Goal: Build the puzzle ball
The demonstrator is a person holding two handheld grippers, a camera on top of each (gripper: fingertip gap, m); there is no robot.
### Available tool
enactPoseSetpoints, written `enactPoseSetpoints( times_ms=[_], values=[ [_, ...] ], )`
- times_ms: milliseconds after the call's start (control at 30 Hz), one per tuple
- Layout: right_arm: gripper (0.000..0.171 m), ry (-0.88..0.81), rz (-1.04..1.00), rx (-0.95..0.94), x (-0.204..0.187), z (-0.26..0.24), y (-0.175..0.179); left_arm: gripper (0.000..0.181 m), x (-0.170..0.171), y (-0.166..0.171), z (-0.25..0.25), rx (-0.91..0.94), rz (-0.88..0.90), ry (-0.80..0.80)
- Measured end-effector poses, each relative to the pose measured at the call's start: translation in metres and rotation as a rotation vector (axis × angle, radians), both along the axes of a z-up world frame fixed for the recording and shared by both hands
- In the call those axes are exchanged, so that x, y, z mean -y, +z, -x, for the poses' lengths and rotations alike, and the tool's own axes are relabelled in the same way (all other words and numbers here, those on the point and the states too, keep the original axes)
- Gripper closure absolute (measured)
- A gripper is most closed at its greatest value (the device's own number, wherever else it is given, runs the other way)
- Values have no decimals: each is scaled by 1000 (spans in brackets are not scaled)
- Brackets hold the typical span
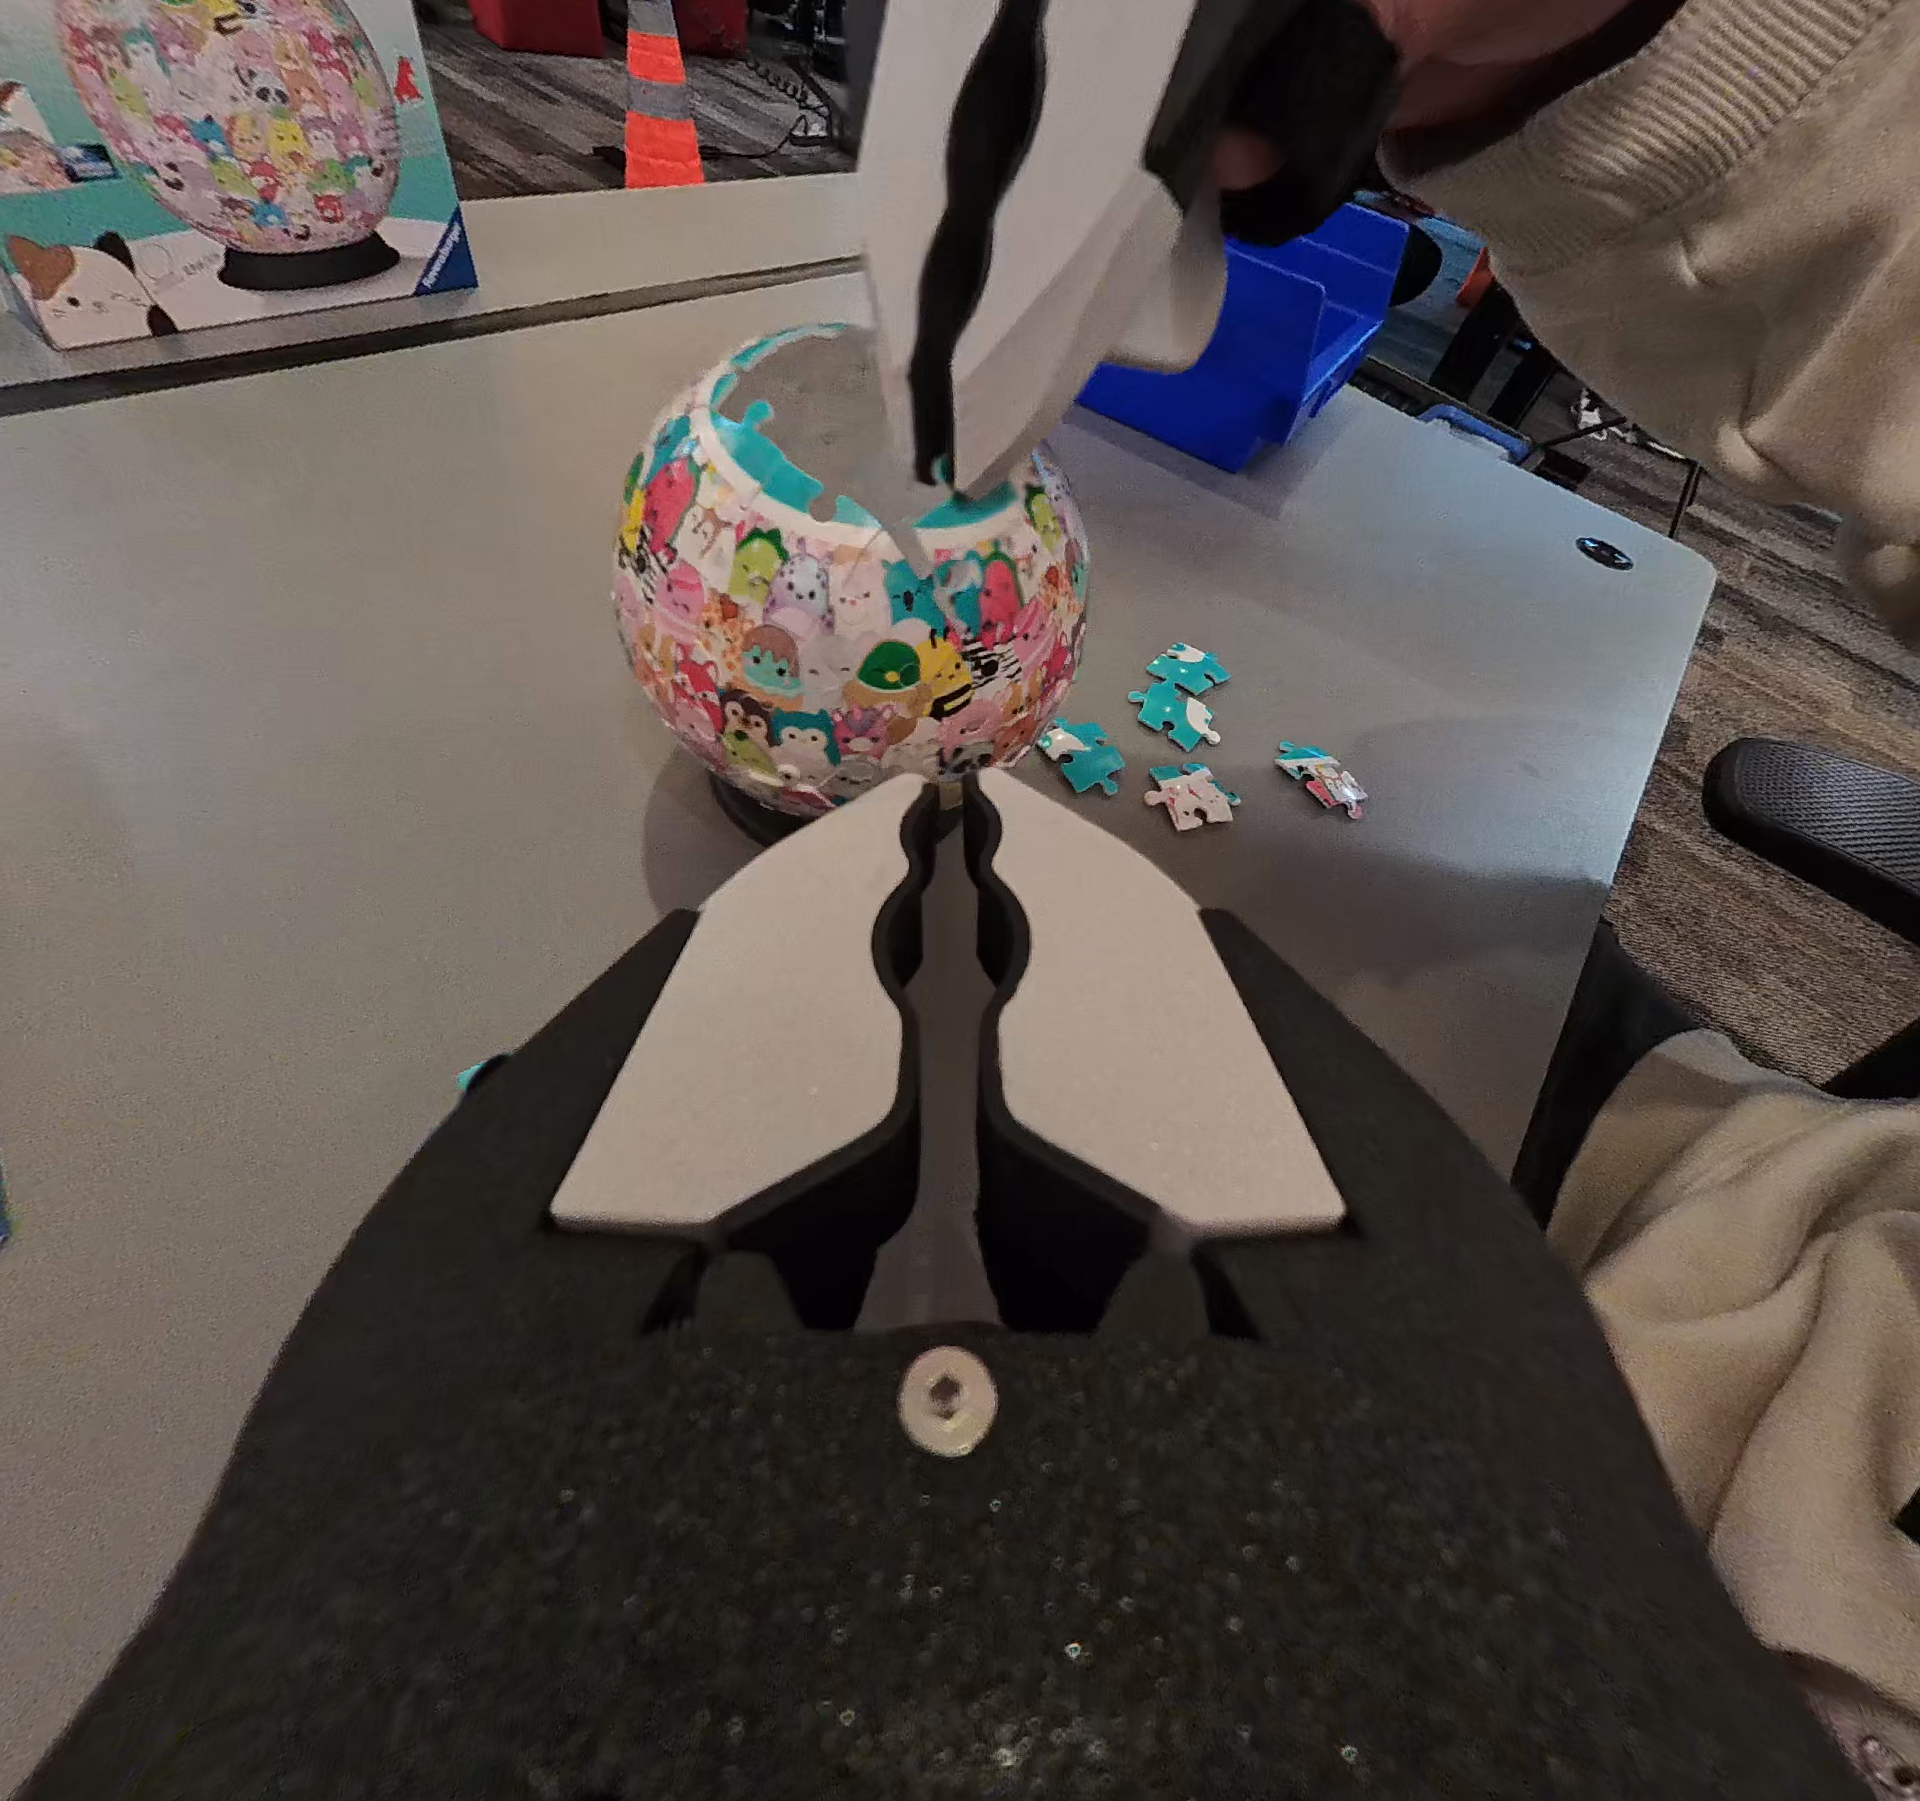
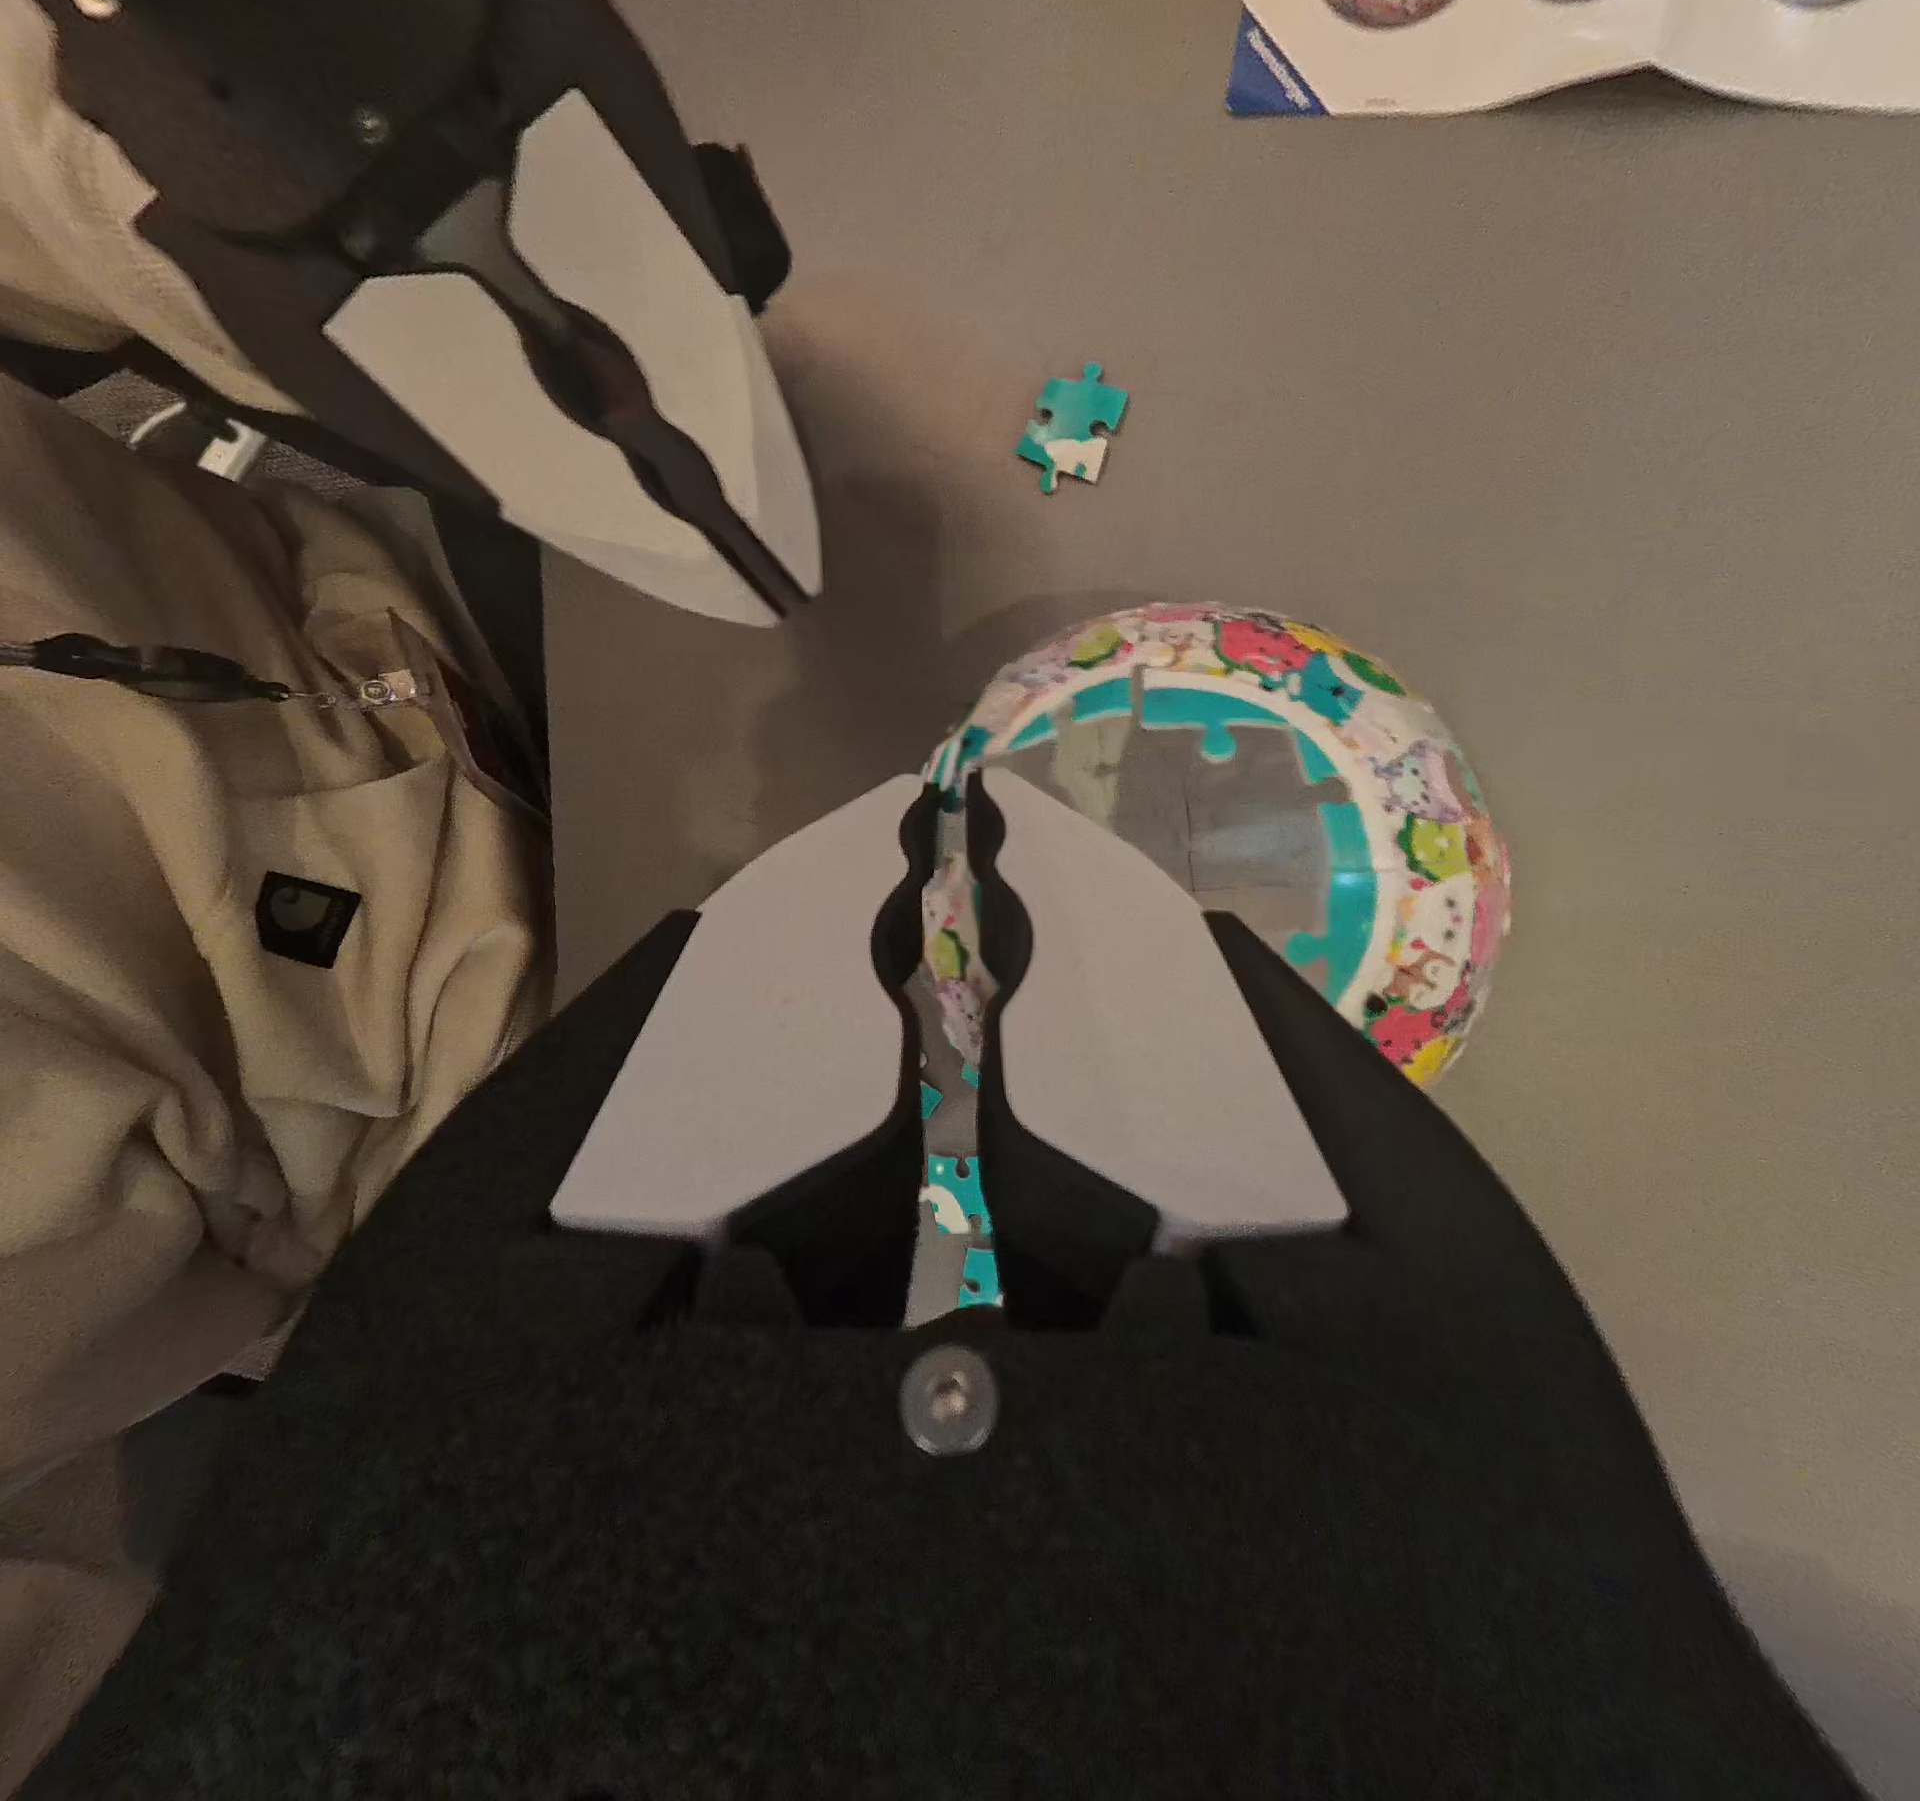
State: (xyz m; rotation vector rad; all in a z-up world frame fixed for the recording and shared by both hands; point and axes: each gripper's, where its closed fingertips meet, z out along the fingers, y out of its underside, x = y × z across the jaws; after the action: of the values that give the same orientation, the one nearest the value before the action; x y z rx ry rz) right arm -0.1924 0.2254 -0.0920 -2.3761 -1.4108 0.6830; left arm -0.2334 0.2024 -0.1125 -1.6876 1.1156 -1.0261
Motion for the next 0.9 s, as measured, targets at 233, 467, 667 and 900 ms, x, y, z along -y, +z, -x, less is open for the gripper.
enactPoseSetpoints(
  times_ms=[233,467,667,900],
  values=[
    [169,126,-77,-26,25,5,5,177,-21,2,16,15,12,67],
    [170,178,265,-383,101,10,17,177,-19,3,17,28,42,63],
    [169,7,381,-342,149,5,-91,177,-13,-8,8,-10,50,38],
    [163,-103,69,-258,117,-23,-102,177,-10,-11,1,-33,26,25]
  ],
)
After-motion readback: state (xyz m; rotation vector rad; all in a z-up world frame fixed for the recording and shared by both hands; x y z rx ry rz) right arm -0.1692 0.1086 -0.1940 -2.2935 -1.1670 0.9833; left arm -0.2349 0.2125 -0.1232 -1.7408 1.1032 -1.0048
